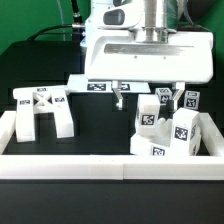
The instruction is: Assemble chair
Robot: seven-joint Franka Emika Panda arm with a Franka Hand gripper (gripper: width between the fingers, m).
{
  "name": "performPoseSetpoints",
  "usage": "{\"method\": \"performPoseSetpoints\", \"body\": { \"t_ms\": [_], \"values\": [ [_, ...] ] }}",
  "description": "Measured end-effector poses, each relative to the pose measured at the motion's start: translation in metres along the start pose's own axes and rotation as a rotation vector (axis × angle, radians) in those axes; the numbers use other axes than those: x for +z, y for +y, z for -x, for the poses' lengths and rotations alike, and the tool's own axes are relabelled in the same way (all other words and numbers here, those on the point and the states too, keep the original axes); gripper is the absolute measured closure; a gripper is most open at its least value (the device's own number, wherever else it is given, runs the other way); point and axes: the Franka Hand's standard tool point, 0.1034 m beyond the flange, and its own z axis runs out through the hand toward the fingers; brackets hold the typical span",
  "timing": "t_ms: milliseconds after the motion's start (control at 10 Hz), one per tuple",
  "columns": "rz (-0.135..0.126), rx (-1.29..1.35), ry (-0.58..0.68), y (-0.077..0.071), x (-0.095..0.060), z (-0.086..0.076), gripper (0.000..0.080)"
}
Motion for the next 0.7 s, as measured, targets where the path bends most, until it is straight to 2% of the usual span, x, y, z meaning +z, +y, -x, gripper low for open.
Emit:
{"method": "performPoseSetpoints", "body": {
  "t_ms": [100,400,700],
  "values": [
    [0.000,-0.003,-0.003,0.000,-0.001,0.000,0.0152],
    [-0.012,-0.012,-0.016,0.001,-0.019,-0.014,0.0151],
    [-0.018,-0.015,-0.049,0.000,-0.019,-0.013,0.0151]
  ]
}}
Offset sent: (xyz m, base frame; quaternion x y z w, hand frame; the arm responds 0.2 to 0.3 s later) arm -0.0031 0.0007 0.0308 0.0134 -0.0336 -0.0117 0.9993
